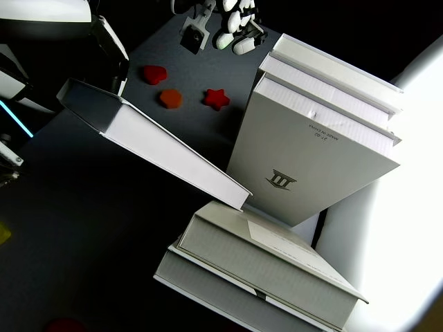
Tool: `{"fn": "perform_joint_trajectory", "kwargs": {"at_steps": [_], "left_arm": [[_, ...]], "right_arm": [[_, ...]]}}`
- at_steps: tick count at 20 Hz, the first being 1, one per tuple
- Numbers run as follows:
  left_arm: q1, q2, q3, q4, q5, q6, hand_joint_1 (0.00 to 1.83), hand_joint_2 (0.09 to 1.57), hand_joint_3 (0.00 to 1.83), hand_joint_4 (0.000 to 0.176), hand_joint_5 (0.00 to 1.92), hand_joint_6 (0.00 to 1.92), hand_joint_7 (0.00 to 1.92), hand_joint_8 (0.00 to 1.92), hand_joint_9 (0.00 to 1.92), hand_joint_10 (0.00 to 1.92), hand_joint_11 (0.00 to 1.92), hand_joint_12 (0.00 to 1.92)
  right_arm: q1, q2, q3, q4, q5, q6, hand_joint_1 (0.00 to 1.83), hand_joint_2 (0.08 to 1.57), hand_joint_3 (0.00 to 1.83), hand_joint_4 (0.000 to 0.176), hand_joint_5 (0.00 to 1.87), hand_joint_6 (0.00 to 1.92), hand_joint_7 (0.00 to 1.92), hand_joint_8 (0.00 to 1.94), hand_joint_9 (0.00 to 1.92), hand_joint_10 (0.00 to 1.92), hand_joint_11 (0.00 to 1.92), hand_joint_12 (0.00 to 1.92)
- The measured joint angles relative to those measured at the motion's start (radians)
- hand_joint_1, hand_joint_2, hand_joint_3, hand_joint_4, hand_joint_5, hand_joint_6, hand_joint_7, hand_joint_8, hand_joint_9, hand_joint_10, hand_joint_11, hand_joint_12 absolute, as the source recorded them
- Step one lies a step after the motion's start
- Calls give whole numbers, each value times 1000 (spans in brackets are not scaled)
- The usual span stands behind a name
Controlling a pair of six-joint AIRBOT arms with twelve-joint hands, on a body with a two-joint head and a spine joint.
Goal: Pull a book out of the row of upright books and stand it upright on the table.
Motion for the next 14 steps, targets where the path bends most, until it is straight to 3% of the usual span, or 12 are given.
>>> {"fn": "perform_joint_trajectory", "kwargs": {"at_steps": [1,2,3,4,5,6,7,9,10,12,13,14], "left_arm": [[0,0,0,-1,0,0,1132,991,0,55,596,71,631,15,542,535,0,1318],[1,0,0,-1,-1,0,1124,993,1,68,585,68,557,2,519,532,0,1321],[2,0,0,0,-1,1,1121,994,1,72,577,65,560,8,516,532,0,1322],[2,0,0,3,-1,0,1121,1001,4,59,561,59,578,16,514,533,0,1321],[2,0,0,2,-1,0,1133,995,1,40,597,77,607,27,531,546,0,1345],[2,0,0,0,-2,0,1138,987,0,45,607,82,577,12,539,547,0,1335],[2,0,0,-2,-2,0,1148,996,2,44,600,78,564,6,535,548,0,1384],[2,0,-1,0,-2,0,1122,997,2,56,611,83,553,1,530,547,0,1392],[2,0,-2,0,-3,0,1124,991,0,54,619,88,584,13,549,556,0,1410],[2,0,-2,-2,-3,0,1131,975,0,43,622,89,565,3,561,565,0,1445],[2,0,-2,-2,-4,0,1124,978,0,32,616,85,561,1,564,569,0,1467],[2,0,-2,-1,-4,0,1127,980,0,27,611,79,584,9,555,580,0,1456]], "right_arm": [[0,0,-2,1,6,1,1379,1101,2,0,852,1153,983,772,1080,1022,845,1204],[0,2,-7,2,10,0,1376,1121,0,0,689,1390,1037,687,1096,975,846,1201],[0,2,-8,12,18,3,1376,1120,1,0,670,1427,1053,661,1104,955,846,1202],[0,8,-13,18,23,3,1379,1104,0,0,845,1163,987,767,1081,1018,845,1202],[0,10,-15,20,27,3,1375,1121,0,0,687,1392,1037,687,1095,975,847,1200],[4,19,-28,17,31,2,1376,1120,0,0,669,1428,1054,660,1104,955,846,1202],[8,21,-33,19,41,3,1379,1105,0,0,845,1163,987,766,1081,1018,845,1202],[17,31,-40,27,50,4,1376,1120,0,0,669,1428,1054,660,1104,955,846,1201],[22,39,-50,32,51,-3,1379,1105,0,0,845,1163,987,766,1081,1018,845,1202],[24,48,-55,58,54,-17,1376,1120,0,0,669,1428,1054,660,1104,955,846,1201],[28,49,-55,63,56,-27,1379,1105,0,0,845,1163,987,766,1081,1018,845,1202],[29,52,-55,80,55,-38,1375,1121,0,0,687,1392,1037,687,1096,975,847,1200]]}}
